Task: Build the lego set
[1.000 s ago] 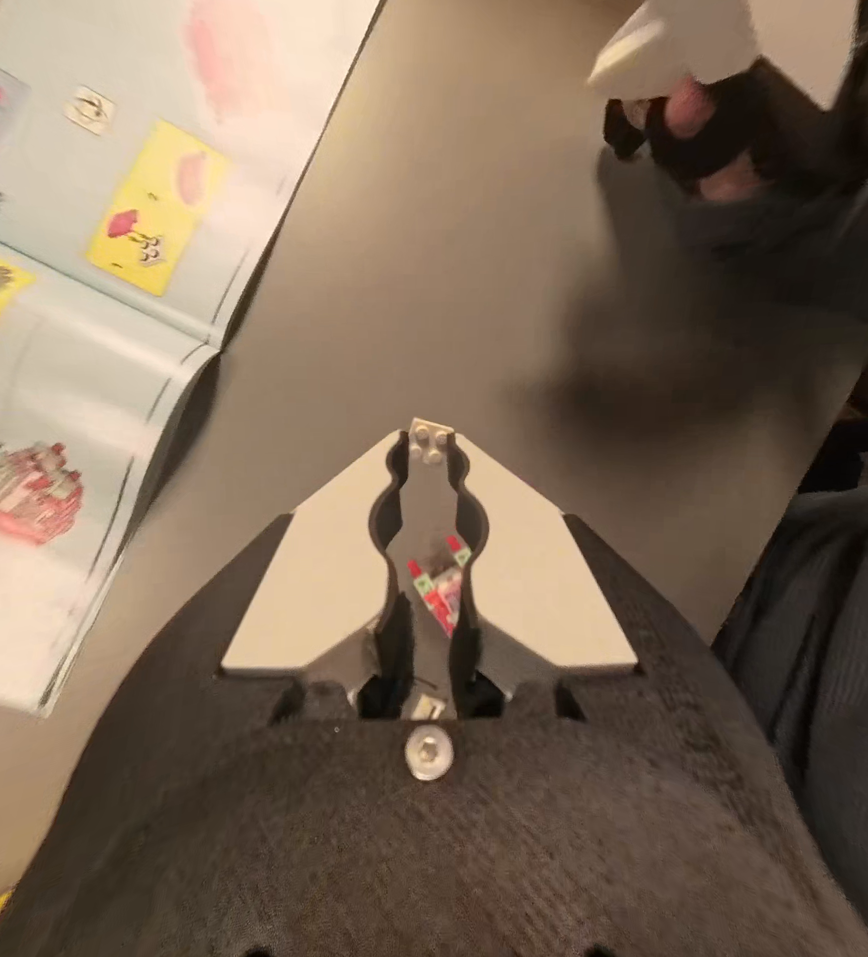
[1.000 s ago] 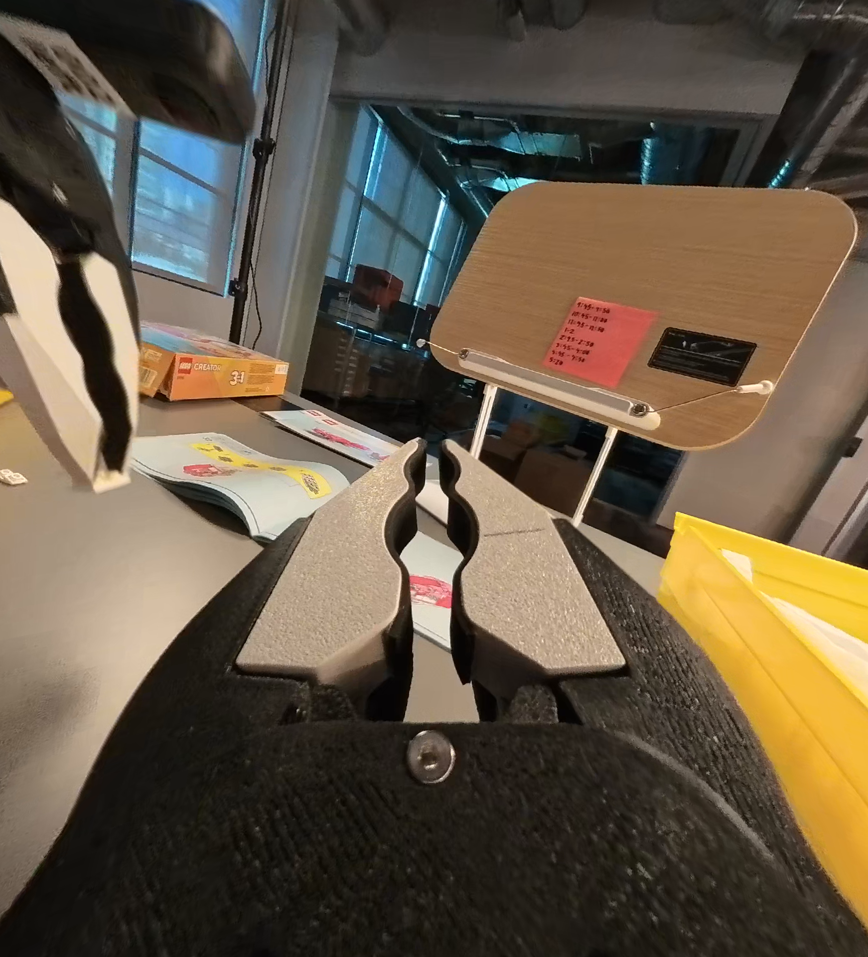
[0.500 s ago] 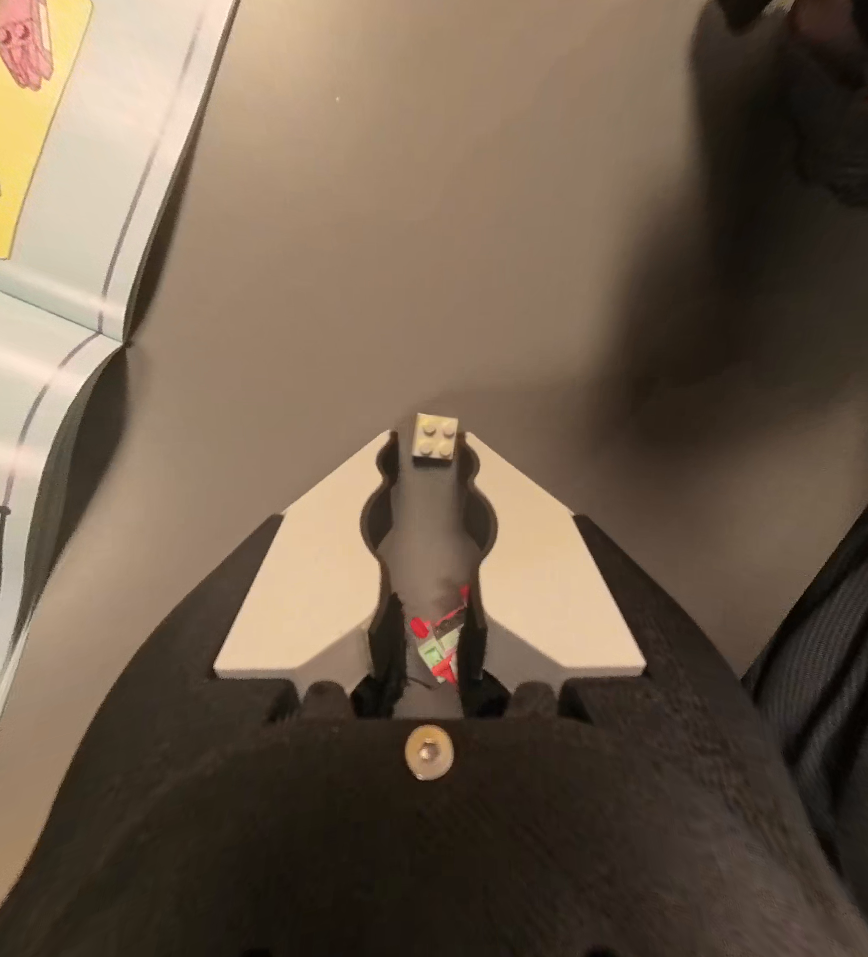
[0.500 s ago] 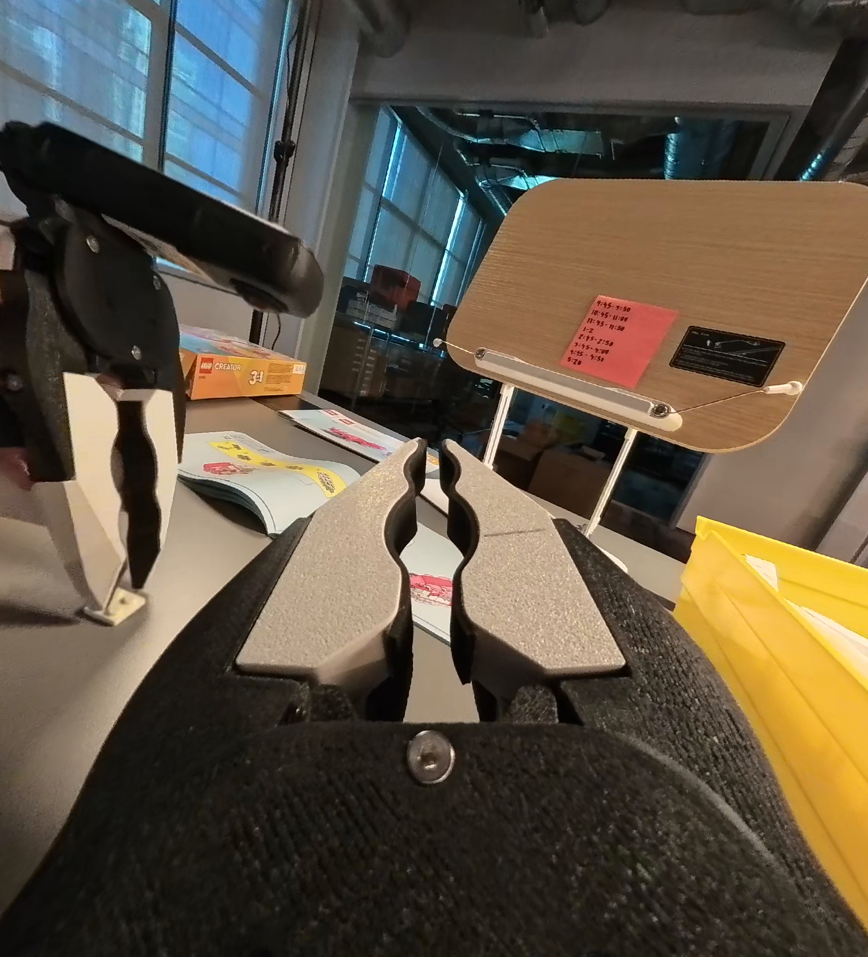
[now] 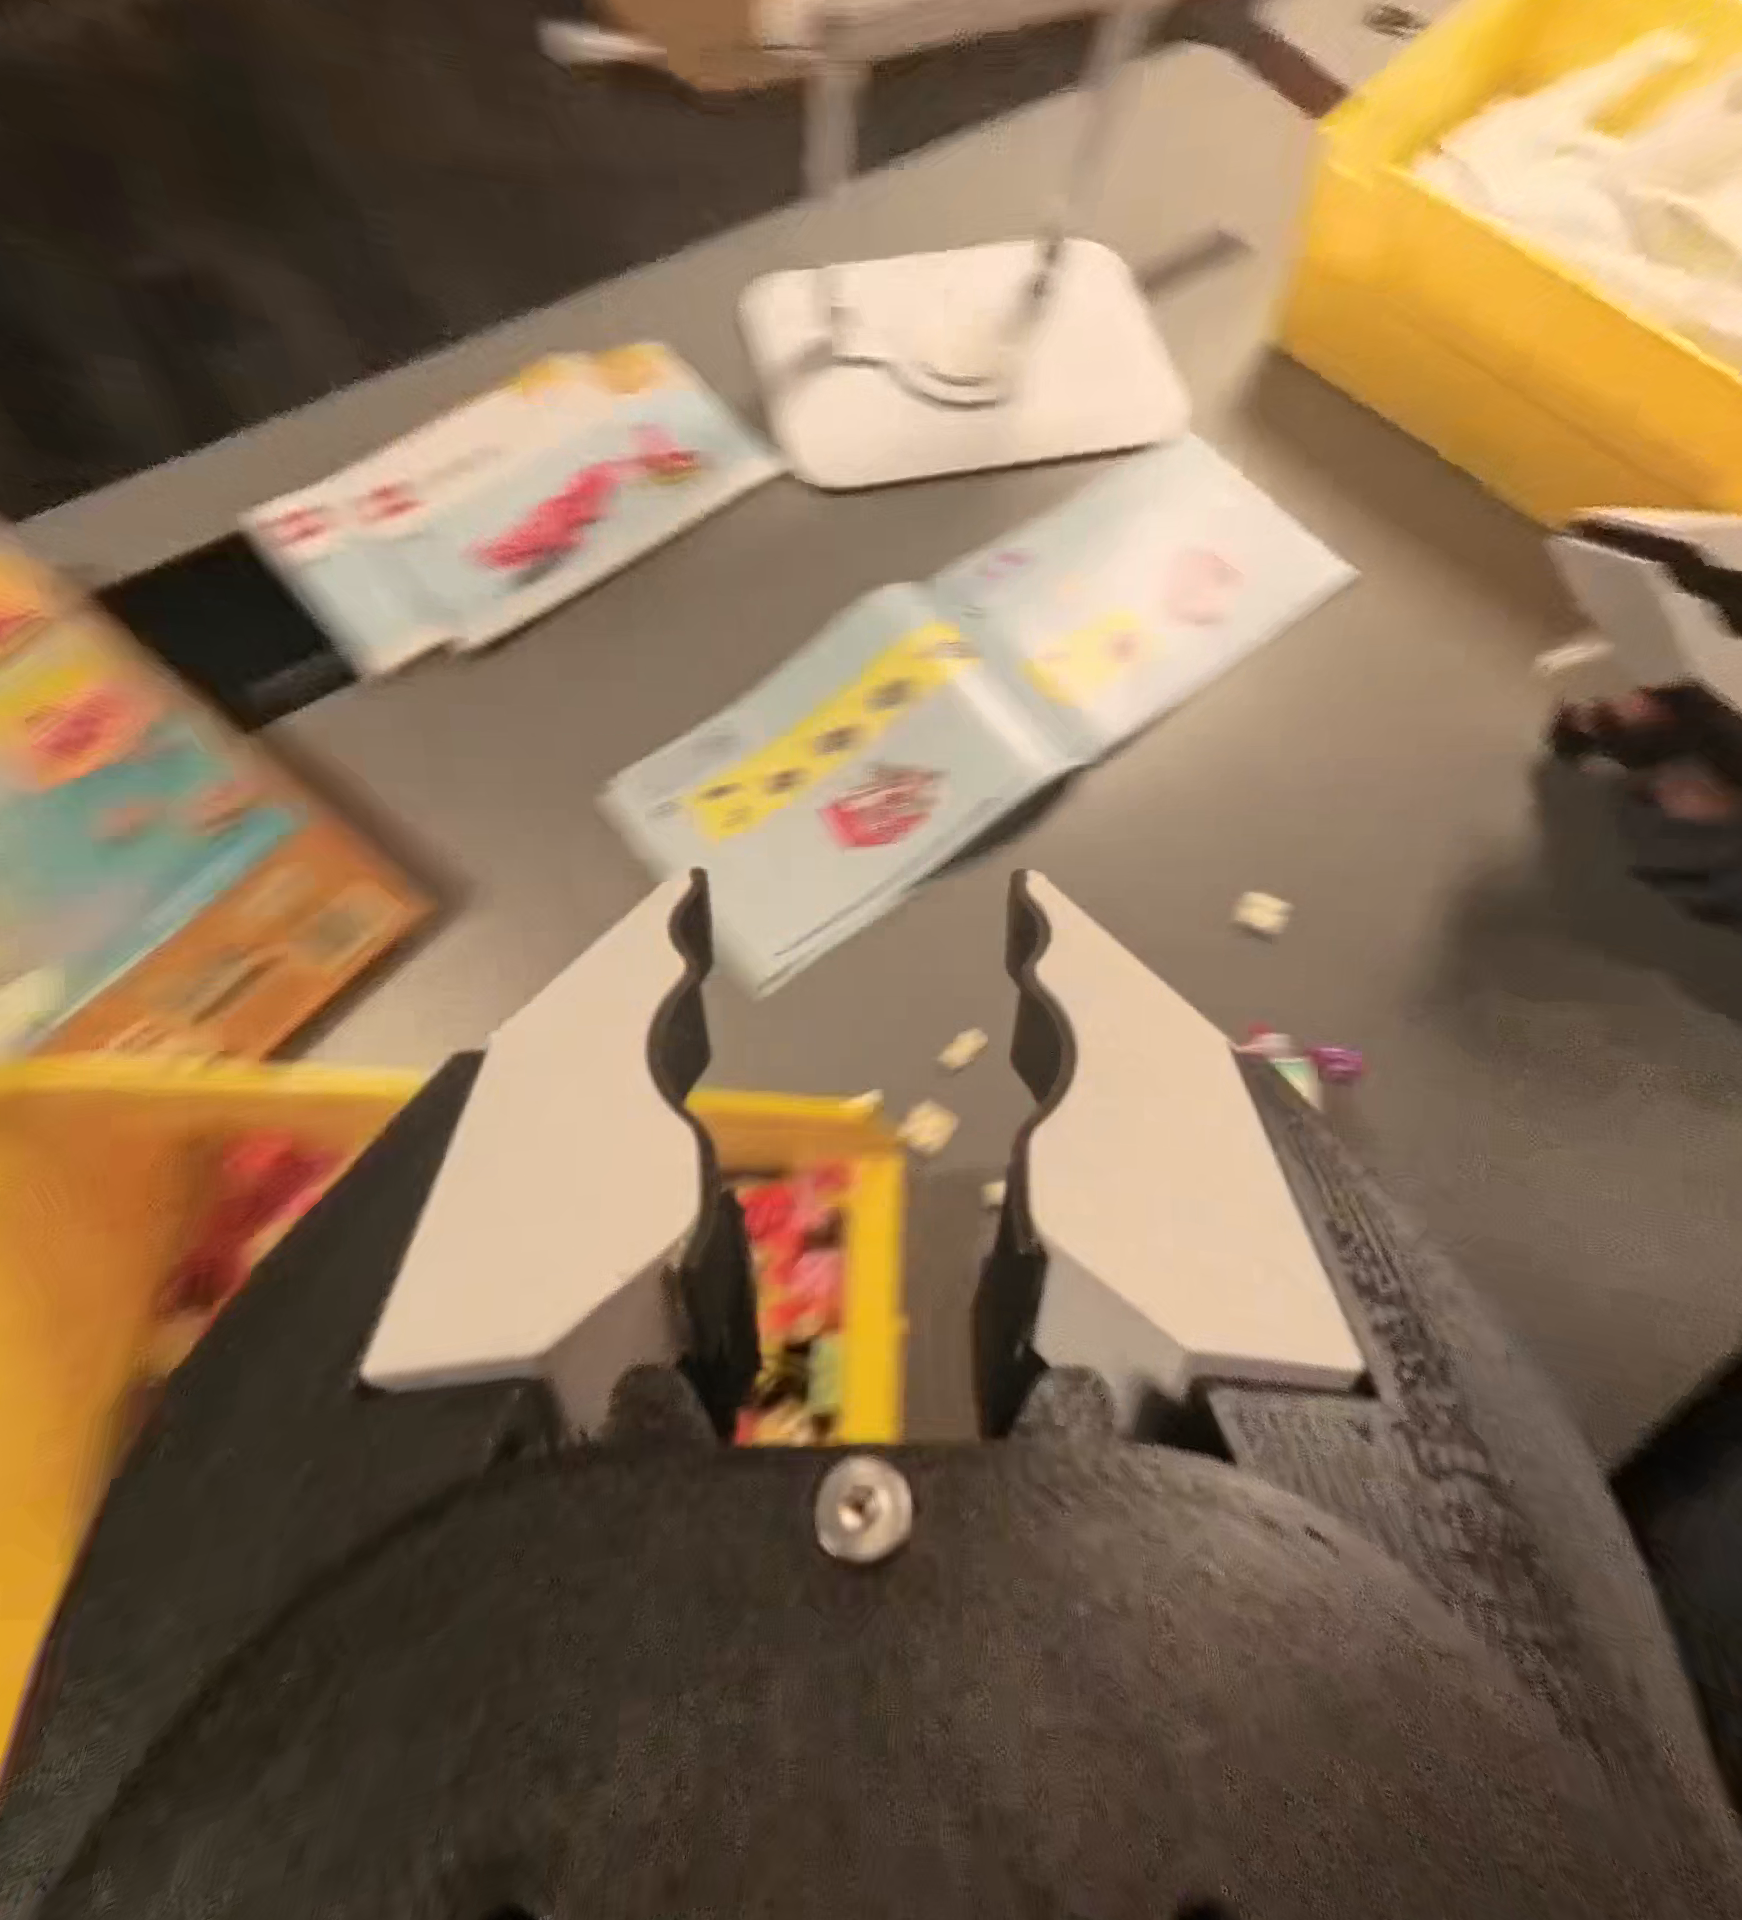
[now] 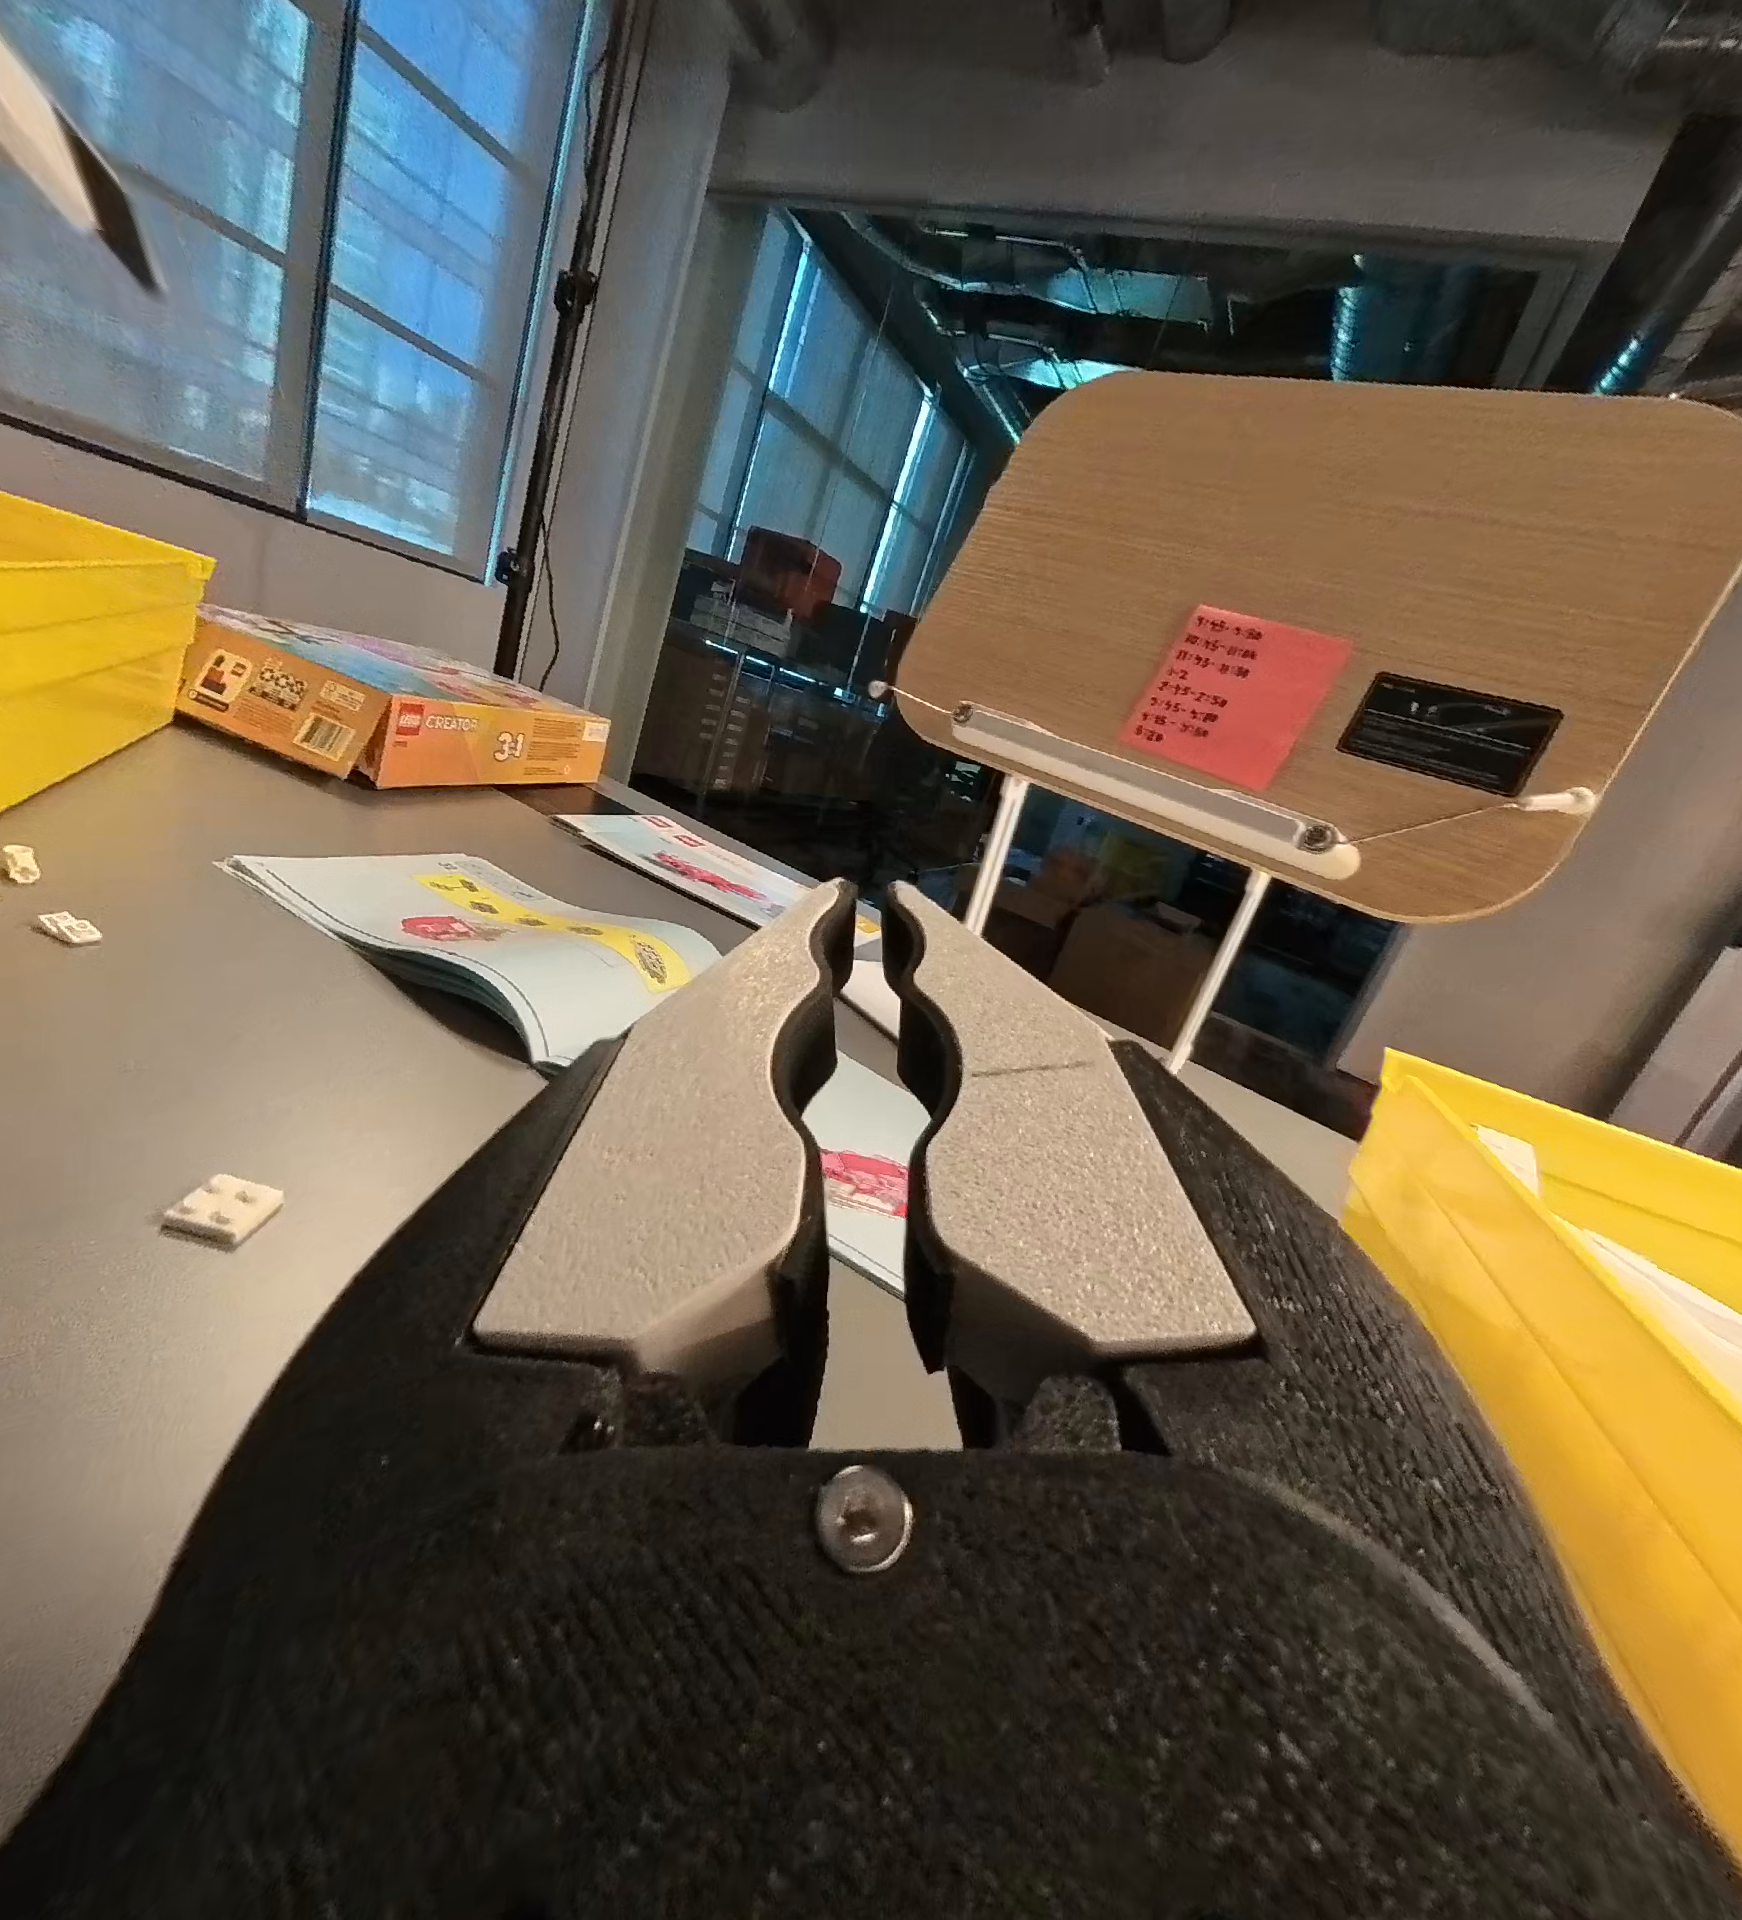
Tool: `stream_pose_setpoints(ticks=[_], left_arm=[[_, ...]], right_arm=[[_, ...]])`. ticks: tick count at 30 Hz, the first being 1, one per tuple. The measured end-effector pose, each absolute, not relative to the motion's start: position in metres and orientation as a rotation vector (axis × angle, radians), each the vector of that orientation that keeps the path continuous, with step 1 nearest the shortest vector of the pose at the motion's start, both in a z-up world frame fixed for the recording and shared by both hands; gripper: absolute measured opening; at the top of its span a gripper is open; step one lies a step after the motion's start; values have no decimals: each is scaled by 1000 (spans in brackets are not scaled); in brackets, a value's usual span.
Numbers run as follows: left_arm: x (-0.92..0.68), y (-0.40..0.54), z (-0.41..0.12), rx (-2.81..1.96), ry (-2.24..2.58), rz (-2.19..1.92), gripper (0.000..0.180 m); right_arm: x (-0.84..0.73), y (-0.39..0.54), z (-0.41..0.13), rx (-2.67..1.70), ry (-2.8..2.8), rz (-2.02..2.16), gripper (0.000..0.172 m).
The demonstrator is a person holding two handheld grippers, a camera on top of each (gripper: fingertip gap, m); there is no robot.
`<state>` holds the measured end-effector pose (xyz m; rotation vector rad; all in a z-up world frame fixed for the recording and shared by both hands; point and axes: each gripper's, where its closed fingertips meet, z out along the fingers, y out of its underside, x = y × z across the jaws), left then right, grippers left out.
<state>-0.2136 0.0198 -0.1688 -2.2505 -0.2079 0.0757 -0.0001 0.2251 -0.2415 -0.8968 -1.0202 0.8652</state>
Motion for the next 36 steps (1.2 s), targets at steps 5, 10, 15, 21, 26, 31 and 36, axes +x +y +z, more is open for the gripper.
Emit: stream_pose_setpoints(ticks=[5,10,15,21,26,31,36], left_arm=[[-295,-64,-197,-2365,-498,178,44],[-351,-114,-237,-2473,-624,277,30],[-374,-120,-266,-2497,-701,146,27],[-361,-108,-295,-2546,-635,31,20],[-353,-96,-314,-2605,-646,-75,17],[-348,-95,-323,-2666,-682,-177,15],[-333,-107,-329,-2753,-734,-272,19]], right_arm=[[-3,225,-243,-891,-1035,850,3],[-3,227,-243,-895,-1025,845,4],[-6,232,-247,-915,-1034,806,4],[-9,231,-250,-913,-1059,768,3],[-11,229,-253,-903,-1082,741,3],[-12,229,-254,-904,-1088,730,3],[-12,229,-255,-908,-1090,734,3]])
